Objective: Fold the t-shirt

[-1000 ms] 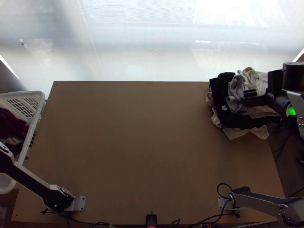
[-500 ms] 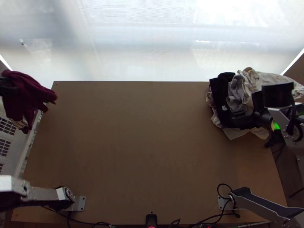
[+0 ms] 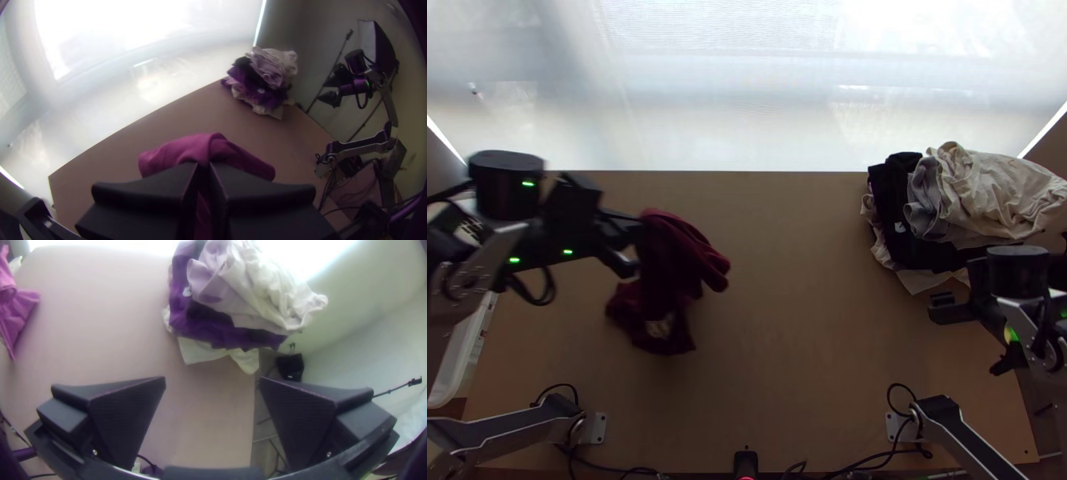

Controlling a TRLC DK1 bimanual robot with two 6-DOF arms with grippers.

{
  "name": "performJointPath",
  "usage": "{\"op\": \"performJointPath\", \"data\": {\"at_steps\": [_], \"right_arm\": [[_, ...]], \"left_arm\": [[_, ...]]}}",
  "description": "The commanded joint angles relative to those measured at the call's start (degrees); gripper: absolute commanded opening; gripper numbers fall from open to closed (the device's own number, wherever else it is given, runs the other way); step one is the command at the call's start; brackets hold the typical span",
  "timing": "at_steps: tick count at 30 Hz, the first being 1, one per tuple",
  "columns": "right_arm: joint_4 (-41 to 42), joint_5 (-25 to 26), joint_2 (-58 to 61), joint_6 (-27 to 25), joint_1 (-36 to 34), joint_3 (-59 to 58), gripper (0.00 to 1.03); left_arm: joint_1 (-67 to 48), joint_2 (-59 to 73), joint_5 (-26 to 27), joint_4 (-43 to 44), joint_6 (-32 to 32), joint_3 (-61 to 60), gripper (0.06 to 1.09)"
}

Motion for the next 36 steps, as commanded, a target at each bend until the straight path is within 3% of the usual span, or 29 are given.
{"op": "performJointPath", "data": {"at_steps": [1, 6, 9, 16, 23, 25, 29, 36], "right_arm": [[0.2, 0.0, -8.9, 0.0, -6.3, -7.1, 0.98], [0.2, -0.1, -10.6, 1.2, -9.6, -9.4, 0.98], [0.3, 0.0, -10.6, 1.6, -11.3, -9.4, 0.98], [0.7, -1.5, -10.6, 2.6, -14.2, -11.2, 0.98], [2.5, -5.5, -9.7, 3.8, -14.7, -13.8, 0.98], [2.9, -6.9, -9.0, 3.8, -14.5, -13.6, 0.98], [3.1, -9.4, -7.7, 4.0, -11.7, -14.2, 0.98], [4.1, -16.7, -2.2, 4.7, -2.4, -15.5, 0.98]], "left_arm": [[-21.2, 11.7, -2.8, 5.5, -2.2, 4.7, 0.20], [-30.3, 29.3, -3.4, 5.8, -2.1, 30.1, 0.20], [-34.8, 32.1, -4.9, 13.1, -1.8, 31.7, 0.20], [-35.9, 29.9, -7.9, 11.8, -0.1, 23.1, 0.20], [-16.3, 15.3, -7.7, 8.3, 3.2, -0.3, 0.20], [-6.6, 9.5, -6.7, 8.2, 7.9, -8.0, 0.20], [13.3, -2.9, -6.7, 9.2, 24.9, -25.2, 0.20], [50.7, -14.2, 1.6, 9.2, 50.6, -39.3, 0.20]]}}
